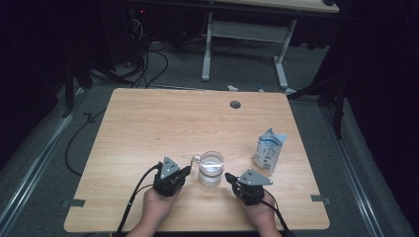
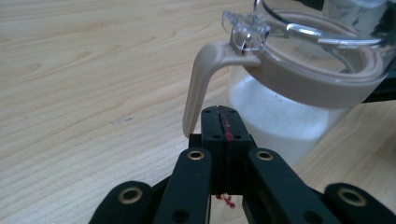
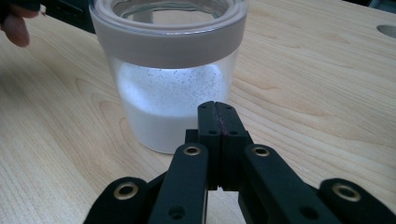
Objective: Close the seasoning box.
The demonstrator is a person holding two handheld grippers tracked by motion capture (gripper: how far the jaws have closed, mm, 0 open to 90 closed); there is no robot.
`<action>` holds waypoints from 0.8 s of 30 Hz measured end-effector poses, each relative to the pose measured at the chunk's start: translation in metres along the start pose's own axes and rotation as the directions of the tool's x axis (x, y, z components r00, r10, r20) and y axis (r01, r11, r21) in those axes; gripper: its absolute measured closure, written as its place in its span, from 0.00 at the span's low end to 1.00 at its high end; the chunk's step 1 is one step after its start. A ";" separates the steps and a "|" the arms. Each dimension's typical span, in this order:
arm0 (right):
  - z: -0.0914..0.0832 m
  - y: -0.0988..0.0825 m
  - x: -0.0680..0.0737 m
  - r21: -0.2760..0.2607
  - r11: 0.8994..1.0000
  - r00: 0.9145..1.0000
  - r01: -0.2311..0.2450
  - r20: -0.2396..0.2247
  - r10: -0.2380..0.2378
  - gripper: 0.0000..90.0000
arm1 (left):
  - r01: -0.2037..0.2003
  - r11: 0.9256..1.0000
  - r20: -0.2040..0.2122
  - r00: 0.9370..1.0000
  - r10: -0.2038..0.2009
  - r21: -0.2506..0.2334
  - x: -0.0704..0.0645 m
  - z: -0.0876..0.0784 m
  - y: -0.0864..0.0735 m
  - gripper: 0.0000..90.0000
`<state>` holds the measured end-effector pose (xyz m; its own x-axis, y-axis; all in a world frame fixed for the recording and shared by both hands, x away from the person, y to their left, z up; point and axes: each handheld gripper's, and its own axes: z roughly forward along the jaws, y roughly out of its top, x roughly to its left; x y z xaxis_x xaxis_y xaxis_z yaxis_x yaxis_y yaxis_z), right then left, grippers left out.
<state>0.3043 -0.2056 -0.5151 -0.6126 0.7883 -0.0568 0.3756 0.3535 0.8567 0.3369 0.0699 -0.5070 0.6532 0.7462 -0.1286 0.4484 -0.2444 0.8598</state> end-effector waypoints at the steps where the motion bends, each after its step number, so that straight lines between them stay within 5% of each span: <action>1: 0.000 0.000 0.000 -0.001 1.000 1.000 -0.001 -0.002 0.001 1.00 | 0.000 1.000 0.001 1.000 0.000 -0.004 0.000 0.000 -0.001 1.00; 11: -0.001 -0.001 0.001 0.003 1.000 1.000 -0.010 -0.010 0.010 1.00 | 0.005 1.000 -0.059 0.998 -0.005 -0.003 0.027 -0.026 -0.016 0.99; 15: 0.008 0.007 -0.010 -0.023 1.000 0.998 -0.019 0.060 0.020 1.00 | 0.012 1.000 -0.090 0.996 -0.012 -0.004 0.043 -0.045 -0.025 0.98; 17: 0.016 0.012 -0.019 -0.028 0.998 0.996 -0.052 0.071 0.053 1.00 | 0.005 1.000 -0.101 0.995 -0.006 -0.007 0.048 -0.051 -0.027 0.97; 24: 0.032 0.023 -0.021 -0.005 0.999 0.996 -0.033 0.088 0.034 1.00 | 0.009 1.000 -0.115 0.993 -0.011 -0.017 0.062 -0.062 -0.029 0.90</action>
<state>0.3485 -0.1975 -0.5105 -0.5363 0.8409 -0.0725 0.3926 0.3246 0.8605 0.3264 0.1615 -0.5089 0.5736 0.8152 -0.0799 0.4438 -0.2274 0.8668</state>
